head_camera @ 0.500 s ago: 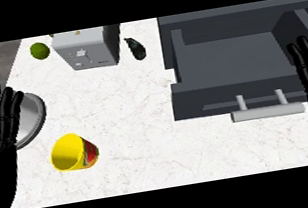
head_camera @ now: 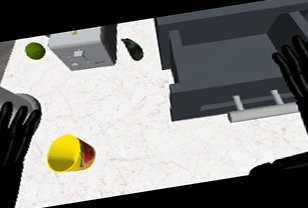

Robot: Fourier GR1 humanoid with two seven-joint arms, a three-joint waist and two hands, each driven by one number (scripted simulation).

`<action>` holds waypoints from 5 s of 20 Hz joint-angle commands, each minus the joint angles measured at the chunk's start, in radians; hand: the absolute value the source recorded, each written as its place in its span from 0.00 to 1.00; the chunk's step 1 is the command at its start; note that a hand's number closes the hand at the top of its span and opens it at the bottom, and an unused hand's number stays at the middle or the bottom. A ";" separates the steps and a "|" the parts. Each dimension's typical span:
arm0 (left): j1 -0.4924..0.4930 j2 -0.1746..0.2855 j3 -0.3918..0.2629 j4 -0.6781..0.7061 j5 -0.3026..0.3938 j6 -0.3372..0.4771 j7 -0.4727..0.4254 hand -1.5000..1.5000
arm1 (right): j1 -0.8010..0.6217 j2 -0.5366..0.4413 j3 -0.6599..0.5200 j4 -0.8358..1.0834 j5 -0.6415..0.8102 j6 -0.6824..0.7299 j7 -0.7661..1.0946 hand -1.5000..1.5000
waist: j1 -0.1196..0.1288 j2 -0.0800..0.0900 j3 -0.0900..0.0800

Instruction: Pick up the cup, place it into the drawer and close the drawer

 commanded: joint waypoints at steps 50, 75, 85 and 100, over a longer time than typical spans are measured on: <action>-0.084 0.002 0.239 0.774 -0.184 -0.288 -0.358 0.00 | -0.120 -0.013 -0.059 0.042 -0.059 0.043 0.103 0.00 | -0.008 0.001 -0.002; -0.265 0.068 0.238 1.312 -0.320 -0.247 -0.702 0.00 | -0.126 -0.016 -0.081 -0.043 -0.101 0.042 0.181 0.00 | -0.010 0.000 -0.002; -0.373 0.079 0.208 1.528 -0.367 -0.234 -0.869 0.00 | -0.099 -0.019 -0.105 0.060 -0.128 0.095 0.071 0.00 | -0.014 0.003 -0.002; -0.412 0.032 0.174 1.678 -0.332 -0.338 -0.928 0.00 | -0.182 -0.013 -0.081 0.025 -0.108 0.041 0.189 0.00 | -0.014 0.005 -0.004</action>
